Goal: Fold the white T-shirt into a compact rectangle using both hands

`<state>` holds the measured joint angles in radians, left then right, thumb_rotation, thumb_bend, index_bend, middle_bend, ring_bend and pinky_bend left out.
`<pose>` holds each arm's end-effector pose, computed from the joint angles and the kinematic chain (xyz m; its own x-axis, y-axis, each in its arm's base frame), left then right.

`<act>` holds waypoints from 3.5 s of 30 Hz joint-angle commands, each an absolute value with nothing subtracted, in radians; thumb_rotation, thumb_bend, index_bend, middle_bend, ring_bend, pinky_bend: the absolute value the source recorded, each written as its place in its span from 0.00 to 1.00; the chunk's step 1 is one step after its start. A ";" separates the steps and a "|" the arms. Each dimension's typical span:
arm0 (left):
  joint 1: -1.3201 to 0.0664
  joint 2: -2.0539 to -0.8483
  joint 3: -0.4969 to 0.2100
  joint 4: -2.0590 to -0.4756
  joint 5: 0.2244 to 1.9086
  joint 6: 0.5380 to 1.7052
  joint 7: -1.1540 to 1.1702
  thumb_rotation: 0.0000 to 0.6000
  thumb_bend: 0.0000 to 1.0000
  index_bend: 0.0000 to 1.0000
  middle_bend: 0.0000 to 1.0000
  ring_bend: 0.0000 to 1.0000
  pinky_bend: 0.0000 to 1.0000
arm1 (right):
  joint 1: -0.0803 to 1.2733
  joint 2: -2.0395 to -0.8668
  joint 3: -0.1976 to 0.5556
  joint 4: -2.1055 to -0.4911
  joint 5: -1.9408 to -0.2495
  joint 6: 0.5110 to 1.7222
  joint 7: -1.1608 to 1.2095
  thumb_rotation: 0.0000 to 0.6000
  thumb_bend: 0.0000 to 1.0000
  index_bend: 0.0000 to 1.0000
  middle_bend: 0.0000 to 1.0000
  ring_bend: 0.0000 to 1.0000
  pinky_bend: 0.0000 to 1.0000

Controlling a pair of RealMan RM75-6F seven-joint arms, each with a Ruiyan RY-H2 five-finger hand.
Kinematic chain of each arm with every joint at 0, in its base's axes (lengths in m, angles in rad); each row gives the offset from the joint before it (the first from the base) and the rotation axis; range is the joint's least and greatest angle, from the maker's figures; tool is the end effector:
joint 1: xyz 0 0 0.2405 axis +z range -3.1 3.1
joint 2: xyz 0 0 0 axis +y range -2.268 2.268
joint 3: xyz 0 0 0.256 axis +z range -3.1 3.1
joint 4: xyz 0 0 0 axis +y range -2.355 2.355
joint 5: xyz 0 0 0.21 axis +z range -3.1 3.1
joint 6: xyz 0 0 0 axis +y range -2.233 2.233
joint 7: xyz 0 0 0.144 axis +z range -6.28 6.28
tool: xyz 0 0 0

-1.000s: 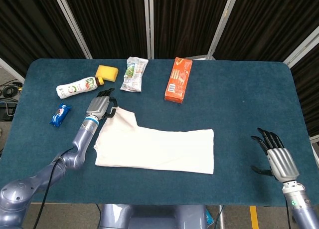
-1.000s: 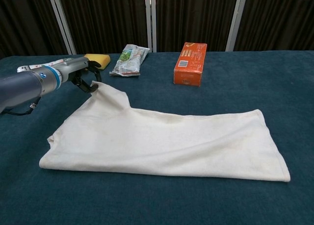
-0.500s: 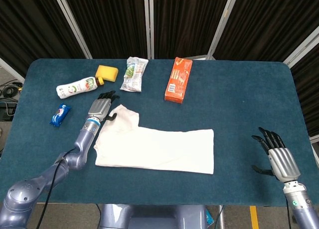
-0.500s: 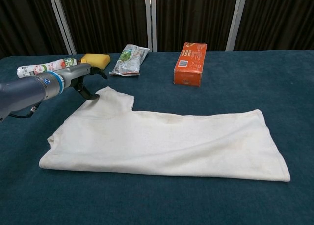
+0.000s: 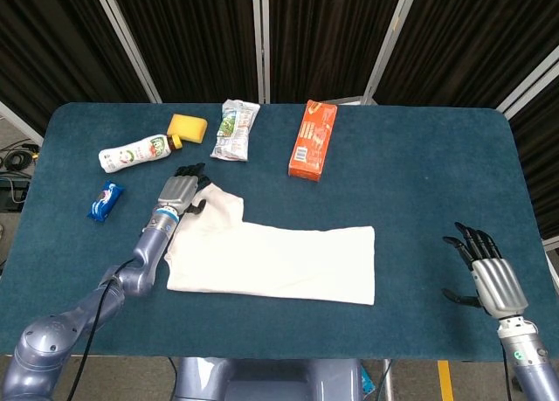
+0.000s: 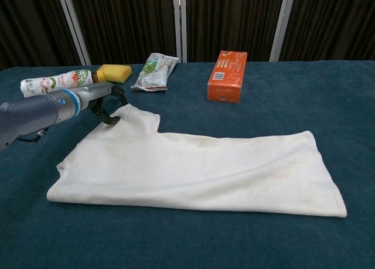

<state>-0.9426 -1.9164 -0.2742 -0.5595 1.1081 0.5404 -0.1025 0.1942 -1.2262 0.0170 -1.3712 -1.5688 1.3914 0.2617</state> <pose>-0.1983 0.4502 -0.0660 0.3455 0.3903 0.8534 0.9380 -0.1160 -0.3267 -0.3275 -0.2128 0.1278 0.2962 -0.0998 0.9499 -0.9495 -0.1387 0.2815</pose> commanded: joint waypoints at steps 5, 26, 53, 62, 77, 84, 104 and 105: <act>-0.940 -1.917 -0.279 -0.563 1.107 0.536 -0.111 1.00 0.44 0.49 0.00 0.00 0.00 | 0.194 -1.223 0.017 -1.374 -1.572 1.394 0.269 1.00 0.02 0.21 0.00 0.00 0.00; -0.896 -1.848 -0.274 -0.677 1.139 0.596 -0.143 1.00 0.49 0.67 0.00 0.00 0.00 | 0.189 -1.214 0.017 -1.383 -1.584 1.411 0.282 1.00 0.02 0.21 0.00 0.00 0.00; -0.770 -1.606 -0.122 -1.066 1.370 0.766 -0.271 1.00 0.49 0.69 0.00 0.00 0.00 | 0.185 -1.209 0.015 -1.398 -1.596 1.426 0.272 1.00 0.02 0.21 0.00 0.00 0.00; -0.751 -1.575 -0.084 -1.158 1.380 0.776 -0.217 1.00 0.49 0.69 0.00 0.00 0.00 | 0.184 -1.205 0.014 -1.406 -1.600 1.431 0.269 1.00 0.02 0.21 0.00 0.00 0.00; -0.747 -1.525 -0.064 -1.252 1.386 0.792 -0.123 1.00 0.49 0.68 0.00 0.00 0.00 | 0.182 -1.199 0.015 -1.412 -1.604 1.439 0.273 1.00 0.02 0.22 0.00 0.00 0.00; -0.748 -1.502 -0.039 -1.295 1.390 0.781 -0.051 1.00 0.49 0.67 0.00 0.00 0.00 | 0.179 -1.194 0.015 -1.416 -1.608 1.447 0.275 1.00 0.02 0.22 0.00 0.00 0.00; -0.744 -1.425 -0.026 -1.376 1.417 0.791 -0.119 1.00 0.23 0.00 0.00 0.00 0.00 | 0.174 -1.186 0.016 -1.428 -1.616 1.462 0.278 1.00 0.02 0.22 0.00 0.00 0.00; -0.741 -1.422 -0.027 -1.377 1.416 0.795 -0.126 1.00 0.23 0.00 0.00 0.00 0.00 | 0.174 -1.185 0.016 -1.429 -1.616 1.463 0.278 1.00 0.02 0.22 0.00 0.00 0.00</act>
<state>-0.7446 -1.4264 -0.0267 -1.3747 1.4168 0.7905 -0.1191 0.1741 -1.1852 0.0156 -1.4287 -1.6163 1.4626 0.2780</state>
